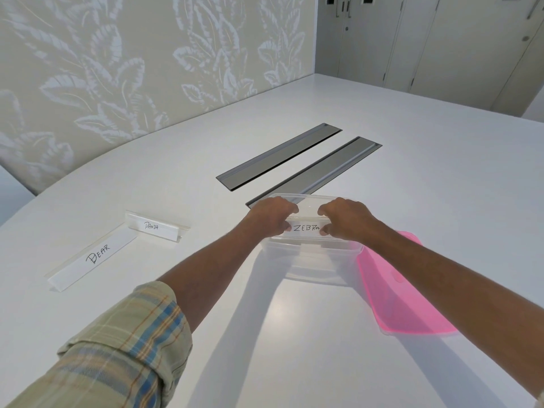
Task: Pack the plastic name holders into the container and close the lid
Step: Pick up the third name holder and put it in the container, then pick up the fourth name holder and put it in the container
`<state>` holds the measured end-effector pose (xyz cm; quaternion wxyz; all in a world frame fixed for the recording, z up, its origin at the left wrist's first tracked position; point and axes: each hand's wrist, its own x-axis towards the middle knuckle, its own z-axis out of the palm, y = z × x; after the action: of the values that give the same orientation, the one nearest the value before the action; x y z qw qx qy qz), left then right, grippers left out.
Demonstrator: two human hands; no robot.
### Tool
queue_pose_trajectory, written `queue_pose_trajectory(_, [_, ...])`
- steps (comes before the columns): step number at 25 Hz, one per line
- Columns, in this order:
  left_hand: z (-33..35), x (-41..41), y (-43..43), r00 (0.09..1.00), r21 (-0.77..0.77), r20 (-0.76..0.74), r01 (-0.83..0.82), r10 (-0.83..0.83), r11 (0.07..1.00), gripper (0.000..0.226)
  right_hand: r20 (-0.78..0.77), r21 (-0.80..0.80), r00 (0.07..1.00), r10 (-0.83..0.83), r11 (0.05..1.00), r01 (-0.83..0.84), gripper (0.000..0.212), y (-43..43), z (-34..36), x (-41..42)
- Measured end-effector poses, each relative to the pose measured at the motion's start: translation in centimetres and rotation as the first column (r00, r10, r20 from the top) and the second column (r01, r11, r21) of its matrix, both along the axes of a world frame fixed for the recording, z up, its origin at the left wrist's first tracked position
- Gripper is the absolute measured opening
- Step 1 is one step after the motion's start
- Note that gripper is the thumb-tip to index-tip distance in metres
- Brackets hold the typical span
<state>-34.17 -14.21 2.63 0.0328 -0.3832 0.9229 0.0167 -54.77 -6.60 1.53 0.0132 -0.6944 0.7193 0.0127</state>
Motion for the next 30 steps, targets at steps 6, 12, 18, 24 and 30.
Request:
queue_pose_trajectory(6, [2.3, 4.0, 3.4, 0.925, -0.087, -0.373, -0.121, 0.08, 0.989, 0.029, 0.131, -0.128, 0.991, -0.001, 0.992, 0.018, 0.031, 0.6, 2.8, 1.7])
queue_pose_trajectory(12, [2.7, 12.7, 4.7, 0.86, -0.076, -0.46, -0.287, 0.222, 0.955, 0.022, 0.214, -0.297, 0.974, 0.08, 0.955, -0.013, 0.019, -0.2, 6.7, 7.2])
queue_pose_trajectory(18, [2.4, 23.9, 3.4, 0.782, -0.012, -0.454, -0.485, 0.427, 0.875, 0.027, 0.329, -0.258, 0.924, 0.194, 0.96, -0.109, 0.018, -3.0, 8.0, 16.6])
queue_pose_trajectory(24, [1.2, 35.6, 2.6, 0.655, 0.045, -0.408, -0.681, 0.636, 0.731, 0.043, 0.404, -0.11, 0.844, 0.352, 0.935, -0.337, 0.05, -6.9, 6.6, 27.5])
queue_pose_trajectory(30, [-0.8, 45.2, 1.5, 0.575, 0.065, -0.266, -0.79, 0.774, 0.609, 0.068, 0.325, -0.024, 0.819, 0.472, 0.87, -0.492, 0.067, -11.2, 4.5, 37.5])
